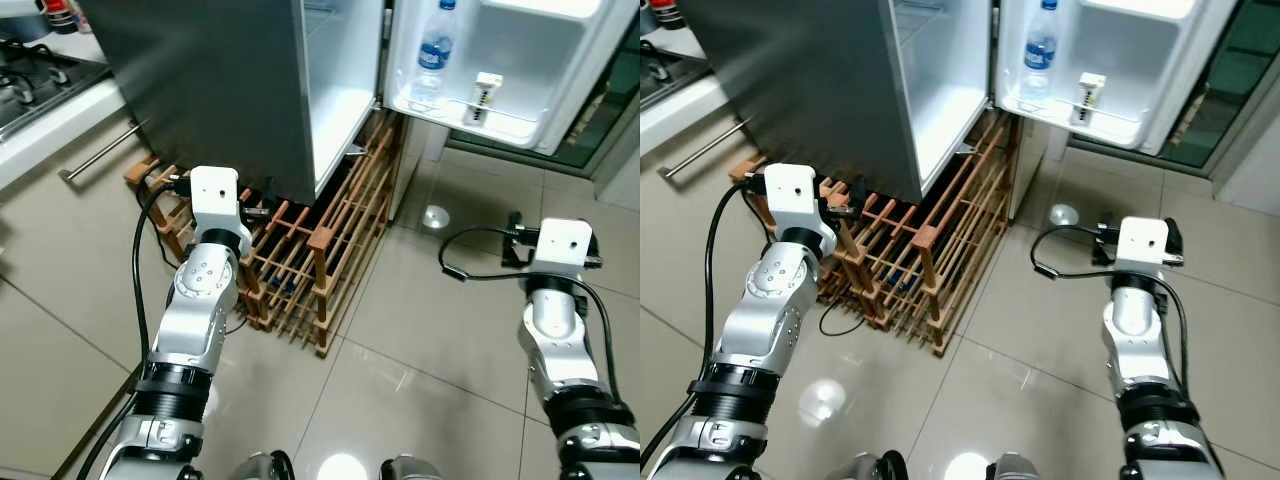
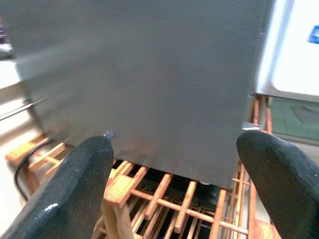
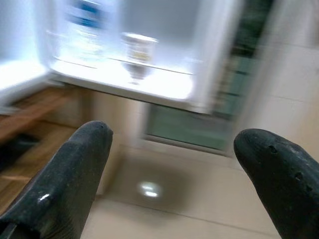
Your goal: Restocking fridge
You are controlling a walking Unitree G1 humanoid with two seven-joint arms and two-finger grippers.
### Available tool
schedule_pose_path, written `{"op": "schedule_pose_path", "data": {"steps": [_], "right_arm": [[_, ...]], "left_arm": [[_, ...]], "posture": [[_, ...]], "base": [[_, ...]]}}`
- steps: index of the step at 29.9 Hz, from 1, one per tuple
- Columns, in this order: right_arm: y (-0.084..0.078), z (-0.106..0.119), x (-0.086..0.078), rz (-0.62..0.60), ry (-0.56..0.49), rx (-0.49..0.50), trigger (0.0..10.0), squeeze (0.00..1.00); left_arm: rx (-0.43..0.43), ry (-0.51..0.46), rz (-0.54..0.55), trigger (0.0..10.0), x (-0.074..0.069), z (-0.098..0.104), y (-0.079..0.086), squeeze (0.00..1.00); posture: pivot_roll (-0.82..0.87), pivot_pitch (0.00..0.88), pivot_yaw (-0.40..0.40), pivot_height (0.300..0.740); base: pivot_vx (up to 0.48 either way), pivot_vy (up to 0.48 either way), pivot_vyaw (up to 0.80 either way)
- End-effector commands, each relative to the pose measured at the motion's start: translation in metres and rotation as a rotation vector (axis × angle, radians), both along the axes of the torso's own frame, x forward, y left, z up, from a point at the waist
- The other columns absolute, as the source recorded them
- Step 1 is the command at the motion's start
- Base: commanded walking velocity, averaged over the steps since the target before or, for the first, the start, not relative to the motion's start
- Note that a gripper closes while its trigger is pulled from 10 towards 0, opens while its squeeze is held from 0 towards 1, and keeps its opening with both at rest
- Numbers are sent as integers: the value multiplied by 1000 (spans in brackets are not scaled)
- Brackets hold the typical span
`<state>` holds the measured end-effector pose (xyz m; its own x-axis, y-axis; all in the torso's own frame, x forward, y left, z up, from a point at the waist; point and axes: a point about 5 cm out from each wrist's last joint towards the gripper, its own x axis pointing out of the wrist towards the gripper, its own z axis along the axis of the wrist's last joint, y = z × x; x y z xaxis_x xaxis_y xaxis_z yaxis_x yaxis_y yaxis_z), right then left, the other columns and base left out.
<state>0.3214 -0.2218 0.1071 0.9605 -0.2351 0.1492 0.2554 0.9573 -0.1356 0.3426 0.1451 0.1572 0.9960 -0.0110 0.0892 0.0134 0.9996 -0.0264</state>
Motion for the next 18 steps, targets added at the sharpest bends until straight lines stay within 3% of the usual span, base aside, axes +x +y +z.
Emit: {"op": "schedule_pose_path", "data": {"steps": [1, 7, 10, 11, 13, 18], "right_arm": [[2, 2, 1, 28, 3, 5, 10000, 145], [28, 19, 15, 170, -20, -8, 10000, 196], [35, 23, 17, 223, -11, -10, 10000, 212], [37, 23, 17, 238, -6, -10, 10000, 231], [40, 23, 17, 265, 0, -13, 10000, 243], [43, 21, 15, 286, 7, -13, 10000, 255]], "left_arm": [[-11, -12, 22, 10000, 1, 2, 2, 0], [-72, -28, 142, 10000, 3, 4, 5, 0], [-46, 14, 117, 10000, 5, -5, 0, 0], [-12, 34, 114, 10000, 6, -9, -2, 0], [-96, 39, 80, 10000, 4, -13, -3, 0], [-48, 29, 94, 10000, 6, -11, -1, 0]], "posture": [[-176, 49, 56, 735], [-184, 25, 15, 735], [-182, 11, 2, 735], [-182, 9, 0, 735], [-184, 4, 3, 735], [-177, 5, 12, 735]], "base": [[240, -412, 738], [160, -413, 723], [161, -412, 719], [0, 0, 719], [0, 0, 722], [0, 0, 719]]}}
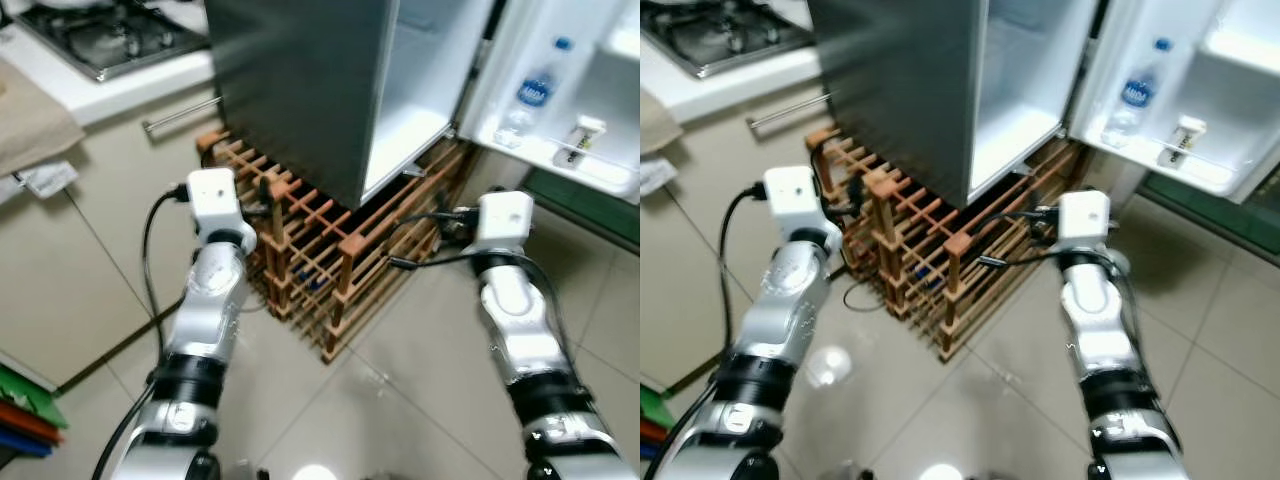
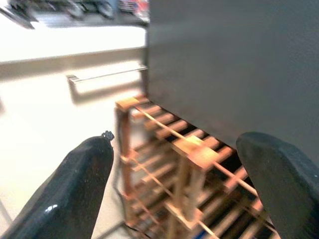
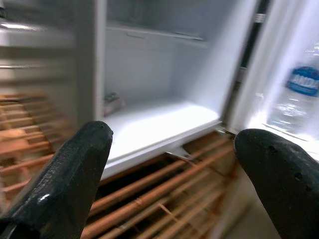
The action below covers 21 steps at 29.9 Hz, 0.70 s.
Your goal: Restocking fridge
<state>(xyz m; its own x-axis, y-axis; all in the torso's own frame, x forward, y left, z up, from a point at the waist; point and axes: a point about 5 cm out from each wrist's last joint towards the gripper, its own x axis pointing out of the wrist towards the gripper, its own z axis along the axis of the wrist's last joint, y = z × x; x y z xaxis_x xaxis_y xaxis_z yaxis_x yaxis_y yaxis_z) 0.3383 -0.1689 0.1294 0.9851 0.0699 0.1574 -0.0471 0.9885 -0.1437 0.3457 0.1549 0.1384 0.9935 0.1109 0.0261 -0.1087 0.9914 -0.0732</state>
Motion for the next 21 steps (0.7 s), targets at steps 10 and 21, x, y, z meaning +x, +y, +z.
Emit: {"op": "schedule_pose_path", "data": {"steps": [10, 21], "right_arm": [[2, -6, -9, 21, 23, 26, 10000, 341], [-4, -1, -8, 24, 24, 9, 10000, 373]], "left_arm": [[6, -82, -63, 10000, 3, 14, -14, 0], [31, -76, -51, 10000, 4, 14, -18, 0]], "posture": [[-179, 4, 30, 735], [-188, 2, 30, 735]], "base": [[0, 0, 714], [0, -428, 693]]}}
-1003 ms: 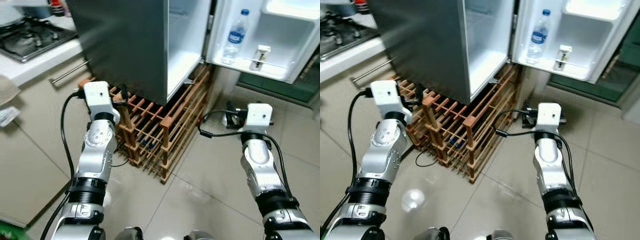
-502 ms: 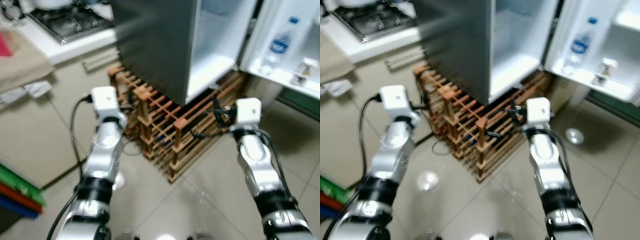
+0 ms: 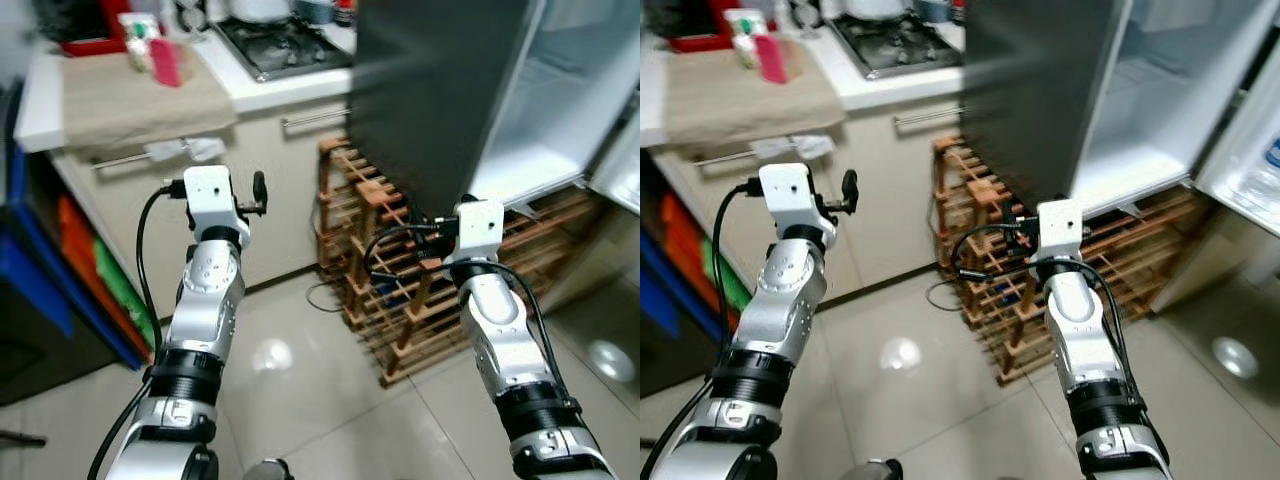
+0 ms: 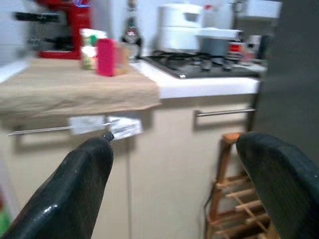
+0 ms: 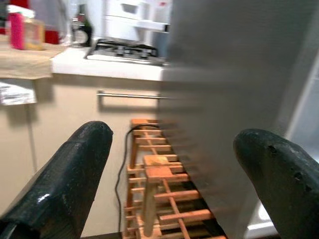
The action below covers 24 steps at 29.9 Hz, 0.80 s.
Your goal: Restocking fridge
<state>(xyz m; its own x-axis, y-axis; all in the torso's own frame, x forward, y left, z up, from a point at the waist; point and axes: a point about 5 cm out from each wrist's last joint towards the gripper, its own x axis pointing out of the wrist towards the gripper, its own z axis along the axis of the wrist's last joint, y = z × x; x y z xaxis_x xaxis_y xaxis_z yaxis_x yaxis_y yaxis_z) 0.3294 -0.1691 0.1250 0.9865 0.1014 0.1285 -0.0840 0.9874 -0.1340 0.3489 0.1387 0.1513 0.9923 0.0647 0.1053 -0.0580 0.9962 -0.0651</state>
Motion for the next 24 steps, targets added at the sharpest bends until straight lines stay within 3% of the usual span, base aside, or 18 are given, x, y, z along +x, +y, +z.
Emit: {"op": "schedule_pose_path", "data": {"steps": [1, 11, 13, 15, 24], "right_arm": [[-4, 4, 1, -10, -6, 1, 10000, 373], [-3, 2, -1, -24, -5, 3, 10000, 408], [-8, 1, -1, -64, -3, 4, 10000, 349], [-14, 0, -1, -93, -3, -9, 10000, 302], [-16, -1, -2, -108, -1, -3, 10000, 302]], "left_arm": [[16, 3, -7, 10000, 1, 1, -2, 0], [48, -8, -59, 10000, 1, 2, -7, 0], [47, -6, -67, 10000, 1, 2, -8, 0], [42, -5, -81, 10000, 1, 1, -9, 0], [18, -33, -134, 10000, 0, 5, -16, 0]], "posture": [[-188, 2, 30, 735], [-183, 1, 35, 735], [-184, 1, 37, 735], [-186, 0, 39, 735], [-189, 0, 47, 735]], "base": [[0, -439, 681], [0, -439, 677], [0, -439, 681], [0, -439, 0], [0, -440, 0]]}}
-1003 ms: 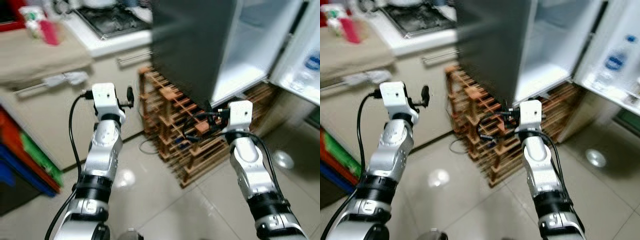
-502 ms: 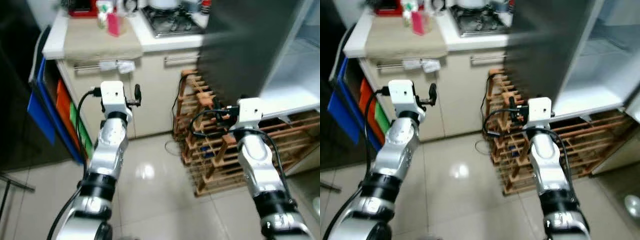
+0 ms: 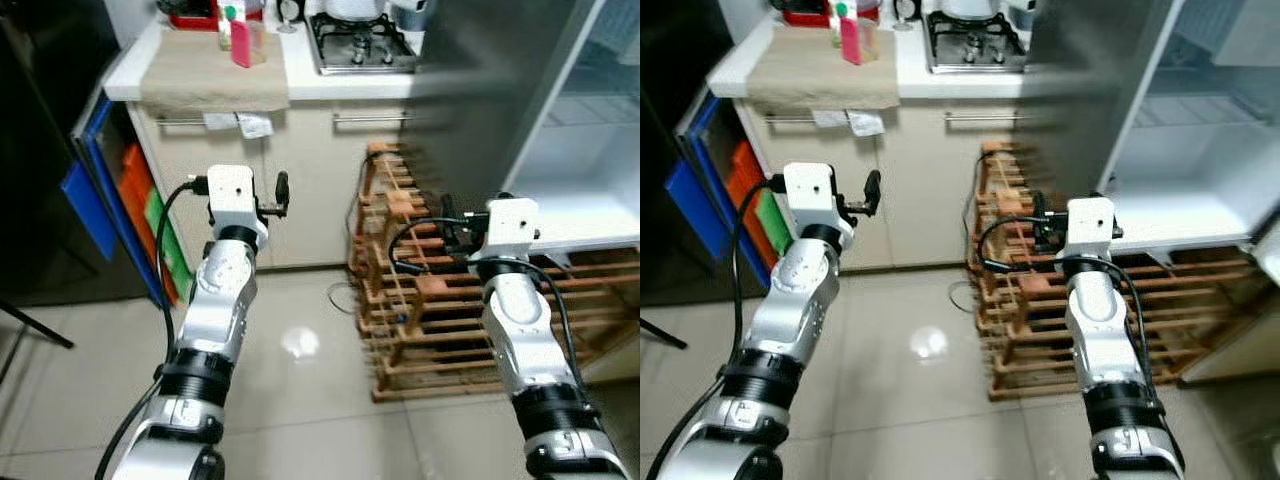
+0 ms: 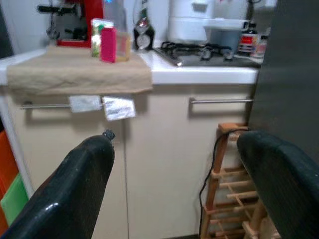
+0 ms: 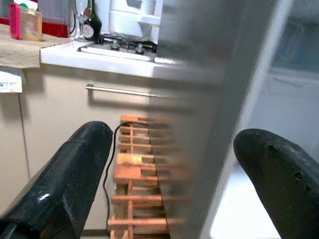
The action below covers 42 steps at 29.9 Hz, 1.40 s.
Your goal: Restocking fridge
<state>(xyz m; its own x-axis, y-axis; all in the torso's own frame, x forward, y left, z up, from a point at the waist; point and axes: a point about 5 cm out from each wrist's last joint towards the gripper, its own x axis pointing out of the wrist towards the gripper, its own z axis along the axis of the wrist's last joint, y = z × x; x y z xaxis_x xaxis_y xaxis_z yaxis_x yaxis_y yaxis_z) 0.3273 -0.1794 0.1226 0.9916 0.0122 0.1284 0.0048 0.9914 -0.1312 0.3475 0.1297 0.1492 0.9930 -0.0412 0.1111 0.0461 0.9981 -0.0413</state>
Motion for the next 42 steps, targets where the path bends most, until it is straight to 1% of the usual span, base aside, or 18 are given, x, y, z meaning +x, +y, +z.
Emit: {"op": "schedule_pose_path", "data": {"steps": [1, 3, 4, 5, 12, 18, 21, 23, 26, 28, 30, 31, 32, 33, 34, 35, 38, 42], "right_arm": [[-6, 1, 0, -19, -1, -6, 10000, 302], [-6, 0, 0, -20, 0, -4, 10000, 302], [-6, 0, 0, -22, 2, -2, 10000, 302], [-7, -1, 0, -26, 3, -1, 10000, 306], [-11, -1, 0, -41, 5, -7, 10000, 302], [-16, -5, -2, -48, 15, -12, 10000, 302], [-21, -8, -5, -53, 27, -29, 10000, 302], [-34, -14, -12, -67, 51, -63, 10000, 298], [-38, -16, -15, -56, 62, -71, 10000, 302], [-48, -20, -22, -11, 97, -55, 10000, 294], [-50, -21, -23, -8, 102, -52, 10000, 294], [-64, -27, -27, -24, 151, -101, 10000, 286], [-73, -30, -29, -38, 173, -120, 10000, 278], [-73, -30, -29, -38, 173, -120, 10000, 278], [-85, -35, -32, -56, 215, -145, 10000, 278], [-85, -35, -32, -56, 215, -145, 10000, 278], [-104, -39, -35, -91, 269, -192, 10000, 271], [-123, -39, -37, -137, 299, -240, 10000, 271]], "left_arm": [[-7, -32, -35, 10000, 1, 8, -8, 0], [-17, -42, -48, 10000, 1, 9, -9, 0], [-65, -60, -81, 10000, 0, 12, -12, 0], [-70, -66, -93, 10000, -1, 13, -14, 0], [-79, -37, -87, 10000, 1, 10, -13, 0], [-78, -31, -93, 10000, 1, 9, -13, 0], [-87, -31, -74, 10000, 2, 8, -11, 0], [-130, -11, -10, 10000, 4, 6, -3, 0], [-131, -5, 0, 10000, 4, 5, -1, 0], [-139, -7, -6, 10000, 2, 5, -1, 0], [-139, -7, -6, 10000, 2, 5, -2, 0], [-140, -5, -7, 10000, 2, 4, -1, 0], [-141, -4, -7, 10000, 2, 4, -1, 0], [-141, -4, -7, 10000, 2, 4, -1, 0], [-144, -4, -6, 10000, 2, 4, 0, 0], [-144, -4, -6, 10000, 2, 4, 0, 0], [-134, -5, -10, 10000, 2, 5, 3, 0], [-112, 4, -17, 10000, 0, 5, 8, 0]], "posture": [[-188, 0, 48, 735], [-188, 0, 49, 735], [-187, 0, 49, 735], [-186, 0, 49, 735], [-188, 0, 48, 735], [-188, 0, 48, 735], [-188, 0, 48, 735], [-188, 0, 45, 735], [-190, 0, 44, 735], [-194, 0, 42, 735], [-194, 0, 42, 735], [-197, 0, 43, 735], [-196, 0, 44, 735], [-196, 0, 44, 735], [-196, 9, 51, 735], [-196, 9, 51, 735], [-184, 34, 65, 735], [-170, 54, 90, 735]], "base": [[0, -439, 0], [0, -439, 0], [0, -439, 0], [0, -439, 0], [0, -439, 0], [0, -438, 0], [0, -439, 0], [0, -210, 0], [0, 0, 0], [0, 0, 0], [0, 0, 0], [0, 0, 0], [0, 0, 0], [0, 0, 0], [0, 0, 0], [0, 0, 0], [0, 0, 0], [0, 0, 0]]}}
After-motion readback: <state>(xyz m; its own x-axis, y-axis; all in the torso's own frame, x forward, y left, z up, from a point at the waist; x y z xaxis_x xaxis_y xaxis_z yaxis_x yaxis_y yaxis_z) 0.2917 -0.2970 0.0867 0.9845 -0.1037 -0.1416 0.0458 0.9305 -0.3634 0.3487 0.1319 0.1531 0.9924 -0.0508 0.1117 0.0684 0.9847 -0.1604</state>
